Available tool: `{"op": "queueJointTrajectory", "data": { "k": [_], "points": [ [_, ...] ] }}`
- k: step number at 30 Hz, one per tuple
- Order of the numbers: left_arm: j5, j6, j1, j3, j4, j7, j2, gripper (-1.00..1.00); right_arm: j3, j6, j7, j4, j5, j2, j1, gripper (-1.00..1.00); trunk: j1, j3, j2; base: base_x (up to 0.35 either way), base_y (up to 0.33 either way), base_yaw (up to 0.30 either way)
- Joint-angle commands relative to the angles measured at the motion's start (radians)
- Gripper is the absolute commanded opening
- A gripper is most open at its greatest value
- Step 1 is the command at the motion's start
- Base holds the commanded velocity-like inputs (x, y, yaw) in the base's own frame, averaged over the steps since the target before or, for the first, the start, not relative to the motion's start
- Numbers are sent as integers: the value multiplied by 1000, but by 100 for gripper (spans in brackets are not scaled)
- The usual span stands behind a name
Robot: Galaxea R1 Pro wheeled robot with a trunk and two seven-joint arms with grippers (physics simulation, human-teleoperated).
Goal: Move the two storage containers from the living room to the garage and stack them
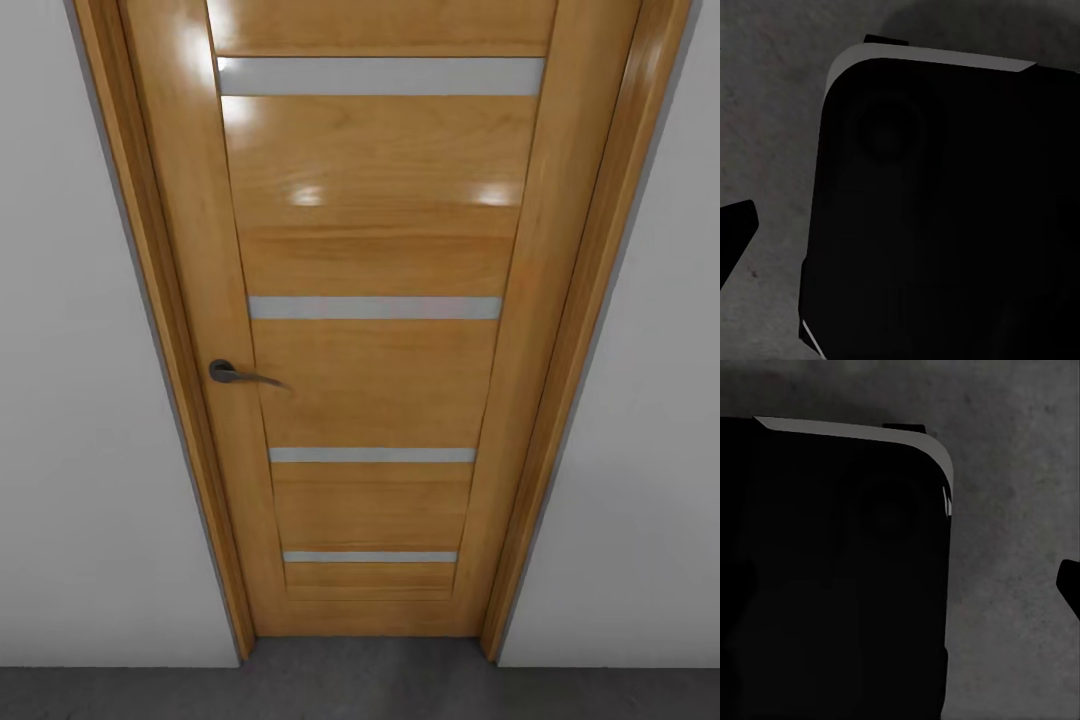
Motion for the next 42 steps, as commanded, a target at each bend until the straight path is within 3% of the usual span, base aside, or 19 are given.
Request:
{"op": "queueJointTrajectory", "data": {
  "k": [1, 8, 9, 10, 12, 18, 21, 24, 29, 30, 31, 33, 34, 42],
  "points": [
    [6, -2, 0, 4, 0, 0, 0, 100, 2, -4, -1, 1, 1, 0, 0, 100, 0, -1, 0, 0, 0, 0],
    [6, -2, 0, 4, 0, 0, 0, 100, 1, -3, -1, 1, 1, -3, 0, 100, 0, -1, 0, 0, 0, 0],
    [6, -2, 0, 4, 0, 0, 0, 100, -5, 17, -57, -137, -1, -50, -1, 100, 0, -1, 0, 0, 0, 0],
    [6, -2, 0, 4, 0, 0, 0, 100, -8, 46, -67, -229, -2, -80, -2, 100, 0, -1, 0, 0, 0, 0],
    [6, -5, 0, 4, 0, 0, -1, 100, -10, 243, -78, -453, -1, -135, -118, 100, 0, -1, 0, 0, 0, 0],
    [6, -7, 0, 3, 0, 0, -2, 100, -3, 423, -81, -535, 4, -137, -394, 100, 0, -1, 0, 0, 0, 0],
    [6, -7, 0, 3, 0, 0, -2, 100, -3, 450, -83, -544, 9, -100, -462, 100, 0, -1, 0, 0, 0, 0],
    [5, -7, 0, 3, 0, 0, -2, 100, -2, 466, -82, -559, 26, -63, -487, 100, 0, -1, 0, 0, 0, 0],
    [5, -8, 0, 3, 0, 0, -1, 100, -1, 485, -75, -617, 148, 63, -502, 100, 0, -1, 0, 0, 0, 0],
    [5, -8, 0, 3, 0, 0, -1, 100, -1, 488, -73, -624, 191, 103, -503, 100, 0, -1, 0, 0, 0, 0],
    [5, -8, 0, 3, 0, 0, -1, 100, -1, 489, -73, -627, 213, 125, -503, 100, 0, -1, 0, 0, 0, 0],
    [6, -8, 0, 3, -1, 0, 0, 100, -1, 492, -71, -633, 304, 196, -504, 100, 0, -1, 0, 0, 0, 0],
    [6, -8, 0, 3, 0, 0, -1, 100, 16, 493, -68, -638, 394, 197, -505, 100, 0, -1, 0, 0, 0, 0],
    [6, -8, 0, 3, 0, 0, -2, 100, 141, 464, -69, -684, 418, 197, -505, 100, 0, -1, 0, 0, 0, 0]
  ]
}}
